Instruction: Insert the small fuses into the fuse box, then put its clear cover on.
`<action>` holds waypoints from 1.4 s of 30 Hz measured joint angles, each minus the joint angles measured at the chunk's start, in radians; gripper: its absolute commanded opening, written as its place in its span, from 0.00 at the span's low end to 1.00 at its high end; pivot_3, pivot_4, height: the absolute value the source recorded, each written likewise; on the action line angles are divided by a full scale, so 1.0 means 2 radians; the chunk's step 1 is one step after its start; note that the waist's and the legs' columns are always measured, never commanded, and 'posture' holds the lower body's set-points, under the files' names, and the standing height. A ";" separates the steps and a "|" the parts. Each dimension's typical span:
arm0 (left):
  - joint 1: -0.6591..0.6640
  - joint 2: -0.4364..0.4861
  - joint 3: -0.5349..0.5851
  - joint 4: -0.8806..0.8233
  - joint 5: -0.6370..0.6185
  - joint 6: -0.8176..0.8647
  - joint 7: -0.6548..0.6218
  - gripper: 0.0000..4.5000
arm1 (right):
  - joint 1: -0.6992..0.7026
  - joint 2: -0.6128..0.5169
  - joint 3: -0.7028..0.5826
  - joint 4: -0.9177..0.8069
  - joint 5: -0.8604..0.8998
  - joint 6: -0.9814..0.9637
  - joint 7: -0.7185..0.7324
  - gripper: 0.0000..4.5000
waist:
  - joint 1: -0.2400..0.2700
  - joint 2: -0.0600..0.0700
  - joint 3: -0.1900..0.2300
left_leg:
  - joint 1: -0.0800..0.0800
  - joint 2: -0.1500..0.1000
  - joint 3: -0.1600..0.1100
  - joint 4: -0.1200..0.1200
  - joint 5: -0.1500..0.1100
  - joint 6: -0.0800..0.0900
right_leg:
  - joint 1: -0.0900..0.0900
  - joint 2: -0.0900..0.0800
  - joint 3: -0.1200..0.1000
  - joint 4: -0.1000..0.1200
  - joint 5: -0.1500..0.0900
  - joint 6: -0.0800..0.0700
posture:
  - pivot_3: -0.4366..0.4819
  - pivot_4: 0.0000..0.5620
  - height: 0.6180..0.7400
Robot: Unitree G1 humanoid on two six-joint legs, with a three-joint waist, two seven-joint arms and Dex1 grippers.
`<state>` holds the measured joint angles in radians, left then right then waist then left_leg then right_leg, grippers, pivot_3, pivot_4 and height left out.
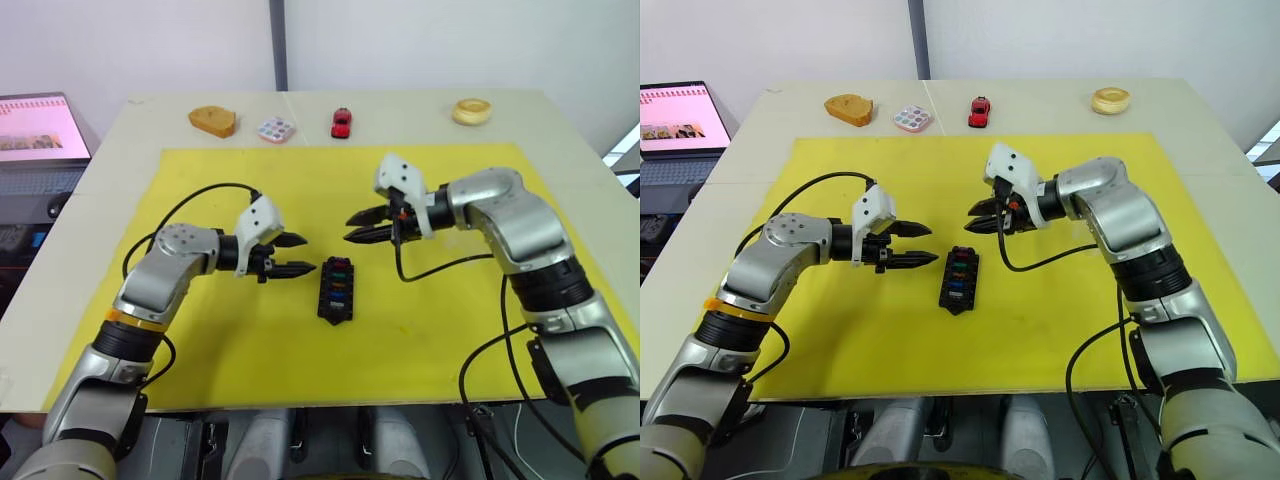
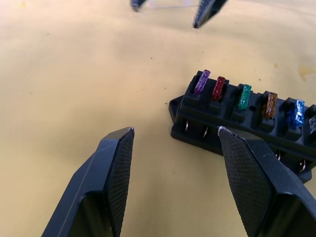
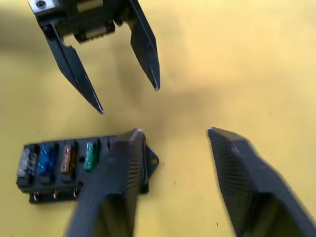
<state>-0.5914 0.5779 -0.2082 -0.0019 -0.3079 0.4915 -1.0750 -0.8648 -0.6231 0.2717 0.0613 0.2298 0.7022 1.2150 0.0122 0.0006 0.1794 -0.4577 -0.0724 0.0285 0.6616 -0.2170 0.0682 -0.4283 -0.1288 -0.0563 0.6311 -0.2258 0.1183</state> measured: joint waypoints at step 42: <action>0.015 0.015 0.000 -0.027 -0.012 0.016 -0.017 0.64 | 0.074 0.014 0.013 -0.029 0.009 -0.039 -0.034 0.00 | 0.000 0.000 0.000 | 0.000 0.000 0.000 0.000 0.000 0.000 | 0.000 0.000 0.000 0.000 0.000 0.000 | 0.48 0.27 1.00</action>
<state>-0.5608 0.6071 -0.2075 -0.0559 -0.3313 0.5228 -1.1080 -0.7170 -0.5951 0.2983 0.0035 0.2469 0.6252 1.1469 0.0121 0.0006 0.1794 -0.4574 -0.0724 0.0284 0.6617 -0.2168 0.0684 -0.4279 -0.1287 -0.0564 0.6313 -0.2258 0.1183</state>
